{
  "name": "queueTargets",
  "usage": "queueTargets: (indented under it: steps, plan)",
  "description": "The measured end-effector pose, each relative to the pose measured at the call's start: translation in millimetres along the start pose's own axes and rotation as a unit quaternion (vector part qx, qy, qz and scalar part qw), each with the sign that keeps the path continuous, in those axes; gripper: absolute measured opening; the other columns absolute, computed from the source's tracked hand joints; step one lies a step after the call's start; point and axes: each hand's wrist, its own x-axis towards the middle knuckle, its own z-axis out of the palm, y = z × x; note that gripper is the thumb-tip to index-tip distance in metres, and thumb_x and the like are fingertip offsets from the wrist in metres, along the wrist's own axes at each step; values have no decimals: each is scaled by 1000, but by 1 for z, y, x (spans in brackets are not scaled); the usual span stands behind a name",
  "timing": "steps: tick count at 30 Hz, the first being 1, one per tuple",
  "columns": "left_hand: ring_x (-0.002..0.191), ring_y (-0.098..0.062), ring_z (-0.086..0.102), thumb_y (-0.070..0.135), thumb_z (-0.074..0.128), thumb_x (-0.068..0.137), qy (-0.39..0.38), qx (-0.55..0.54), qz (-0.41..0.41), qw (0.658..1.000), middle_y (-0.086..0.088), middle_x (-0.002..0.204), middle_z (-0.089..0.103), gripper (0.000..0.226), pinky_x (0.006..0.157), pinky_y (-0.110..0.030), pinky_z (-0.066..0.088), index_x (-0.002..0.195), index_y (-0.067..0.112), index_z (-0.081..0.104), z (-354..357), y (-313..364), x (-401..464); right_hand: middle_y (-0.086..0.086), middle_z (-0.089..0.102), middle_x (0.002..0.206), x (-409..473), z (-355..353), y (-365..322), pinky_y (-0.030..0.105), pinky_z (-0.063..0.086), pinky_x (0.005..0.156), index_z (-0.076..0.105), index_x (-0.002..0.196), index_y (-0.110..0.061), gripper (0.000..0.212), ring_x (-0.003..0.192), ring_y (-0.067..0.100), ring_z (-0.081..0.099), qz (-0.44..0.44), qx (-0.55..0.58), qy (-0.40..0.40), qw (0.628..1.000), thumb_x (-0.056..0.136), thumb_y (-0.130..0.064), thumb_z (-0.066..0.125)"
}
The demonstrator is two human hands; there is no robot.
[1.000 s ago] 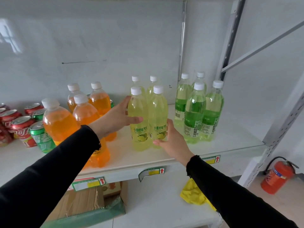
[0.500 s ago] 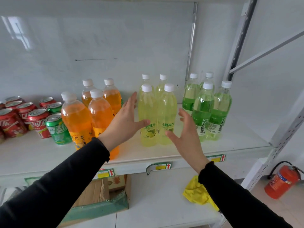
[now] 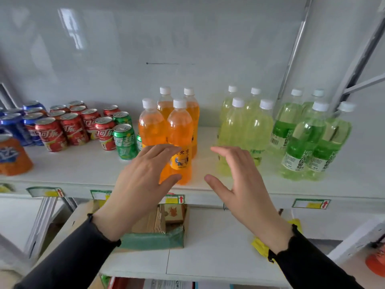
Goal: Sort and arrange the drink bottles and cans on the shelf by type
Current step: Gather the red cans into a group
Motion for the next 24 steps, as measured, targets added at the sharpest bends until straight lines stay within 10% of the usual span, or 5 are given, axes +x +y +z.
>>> queueTargets:
  steps: [24]
  plan:
    - [128,-15,50,43,67,91,-76,-44,-53,995,9,143,53,60,98,-30,42,146,27,49,-90,-311,-78,-13,48,141,82,246,-193,20,32,102,45,143,-27,56,130,4,42,150,29,-71,986,94,-42,66]
